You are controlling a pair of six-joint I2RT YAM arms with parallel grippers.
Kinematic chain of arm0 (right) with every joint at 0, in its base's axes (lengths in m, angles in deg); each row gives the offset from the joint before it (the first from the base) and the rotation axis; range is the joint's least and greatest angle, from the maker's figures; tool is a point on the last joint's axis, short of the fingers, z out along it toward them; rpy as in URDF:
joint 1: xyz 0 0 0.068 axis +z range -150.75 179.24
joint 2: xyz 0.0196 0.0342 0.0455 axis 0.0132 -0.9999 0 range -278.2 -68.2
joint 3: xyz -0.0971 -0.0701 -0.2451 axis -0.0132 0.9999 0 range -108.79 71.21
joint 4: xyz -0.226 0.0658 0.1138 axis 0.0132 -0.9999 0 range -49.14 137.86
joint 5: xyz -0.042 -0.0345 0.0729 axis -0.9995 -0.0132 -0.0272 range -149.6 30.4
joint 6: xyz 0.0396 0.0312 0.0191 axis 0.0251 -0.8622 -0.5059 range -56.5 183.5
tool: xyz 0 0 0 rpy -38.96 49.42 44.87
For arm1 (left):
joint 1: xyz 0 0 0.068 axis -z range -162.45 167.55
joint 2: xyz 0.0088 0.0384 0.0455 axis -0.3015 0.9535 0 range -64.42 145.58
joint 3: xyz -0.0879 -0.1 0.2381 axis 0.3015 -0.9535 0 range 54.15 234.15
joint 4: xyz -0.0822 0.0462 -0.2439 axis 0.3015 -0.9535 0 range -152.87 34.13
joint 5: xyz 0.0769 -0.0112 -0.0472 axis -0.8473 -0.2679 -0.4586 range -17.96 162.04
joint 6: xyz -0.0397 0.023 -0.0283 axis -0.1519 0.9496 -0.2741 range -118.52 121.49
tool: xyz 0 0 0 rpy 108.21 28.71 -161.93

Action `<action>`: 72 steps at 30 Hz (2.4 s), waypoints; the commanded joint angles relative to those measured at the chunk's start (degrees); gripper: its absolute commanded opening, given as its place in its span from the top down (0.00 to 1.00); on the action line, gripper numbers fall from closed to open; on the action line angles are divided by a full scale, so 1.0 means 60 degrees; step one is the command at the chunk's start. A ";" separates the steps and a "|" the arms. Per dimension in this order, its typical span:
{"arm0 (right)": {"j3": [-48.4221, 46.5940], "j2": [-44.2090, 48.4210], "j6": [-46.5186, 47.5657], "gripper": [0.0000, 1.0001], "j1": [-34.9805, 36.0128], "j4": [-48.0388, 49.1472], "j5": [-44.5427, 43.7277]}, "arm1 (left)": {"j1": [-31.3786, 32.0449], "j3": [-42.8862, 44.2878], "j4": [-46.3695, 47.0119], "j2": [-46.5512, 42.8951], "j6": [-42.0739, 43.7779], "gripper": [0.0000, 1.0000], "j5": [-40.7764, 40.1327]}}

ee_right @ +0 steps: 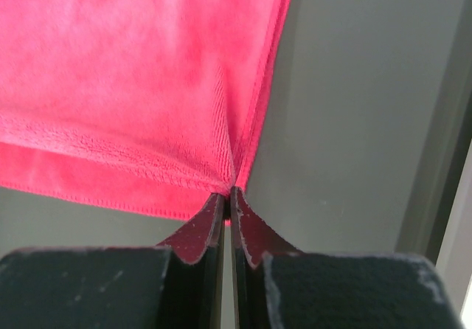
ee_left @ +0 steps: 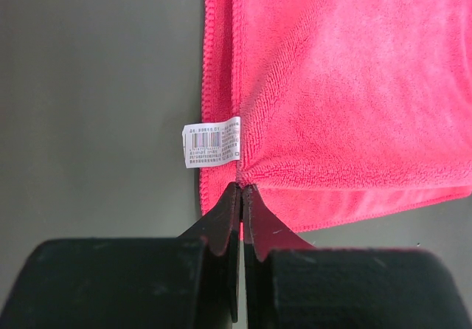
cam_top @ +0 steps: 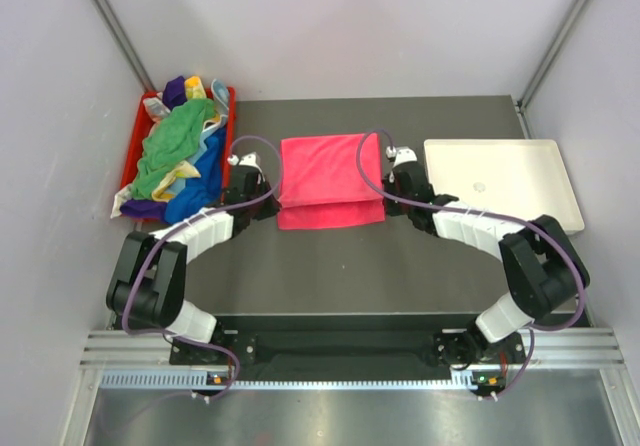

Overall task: Fold and stack the towels
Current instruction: Fold the towel

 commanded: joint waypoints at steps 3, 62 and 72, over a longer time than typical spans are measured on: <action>0.0273 -0.0066 -0.0129 0.95 0.0141 0.0183 -0.0547 | -0.0053 -0.0256 0.0061 0.0169 0.0087 1.00 -0.0450; 0.1182 0.0709 -0.2267 0.74 0.0523 -0.0711 -0.1207 | 0.0357 -0.0066 -0.2047 -0.1075 -0.0132 0.81 -0.0450; 0.0158 0.0186 -0.2458 0.61 0.0537 -0.1019 -0.1382 | 0.0591 0.0724 -0.2194 -0.0418 -0.0454 0.57 -0.0933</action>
